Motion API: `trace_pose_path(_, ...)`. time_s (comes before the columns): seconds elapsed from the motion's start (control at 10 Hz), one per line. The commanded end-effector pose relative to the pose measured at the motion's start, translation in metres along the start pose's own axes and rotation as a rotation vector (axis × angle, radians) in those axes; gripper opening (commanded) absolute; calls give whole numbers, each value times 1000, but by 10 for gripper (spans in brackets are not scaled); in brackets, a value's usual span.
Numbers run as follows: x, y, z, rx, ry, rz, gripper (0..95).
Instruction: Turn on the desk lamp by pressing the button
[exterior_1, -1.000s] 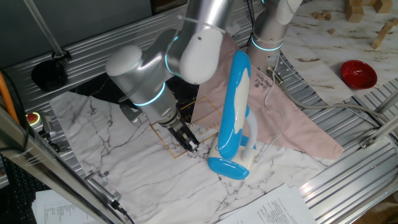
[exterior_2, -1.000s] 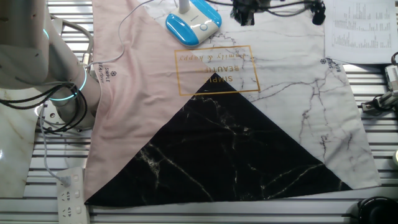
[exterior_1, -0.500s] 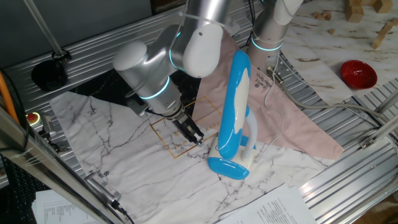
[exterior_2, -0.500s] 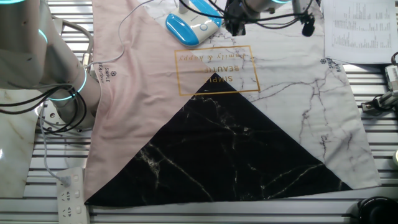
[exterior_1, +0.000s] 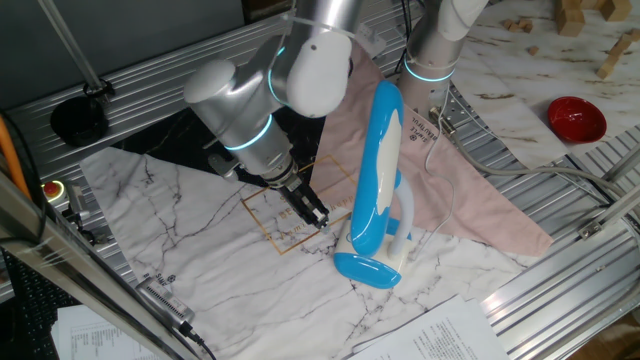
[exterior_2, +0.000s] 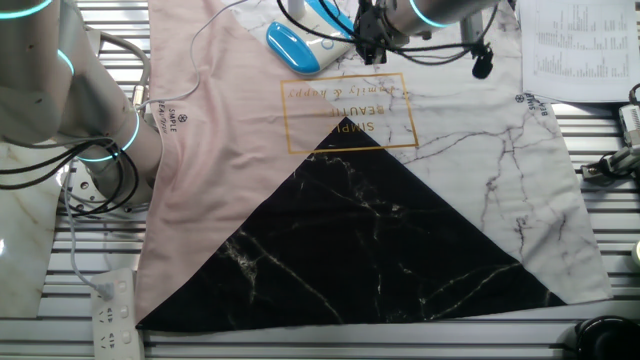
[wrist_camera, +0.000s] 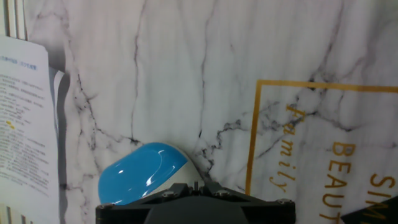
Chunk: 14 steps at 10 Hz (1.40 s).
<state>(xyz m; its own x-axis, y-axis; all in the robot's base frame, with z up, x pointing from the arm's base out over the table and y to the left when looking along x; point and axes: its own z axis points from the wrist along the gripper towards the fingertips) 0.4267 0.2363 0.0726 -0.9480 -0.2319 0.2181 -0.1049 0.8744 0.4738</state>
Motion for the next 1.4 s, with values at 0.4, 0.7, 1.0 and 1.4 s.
trace_pose_path(0.4, 3, -1, 4, -40, 33, 51, 0)
trace_pose_path(0.7, 12, -1, 13, -47, 44, 76, 0)
trace_pose_path(1.0, 16, -2, 14, -116, 56, 87, 0)
trace_pose_path(1.4, 18, -2, 14, -124, 90, 125, 0)
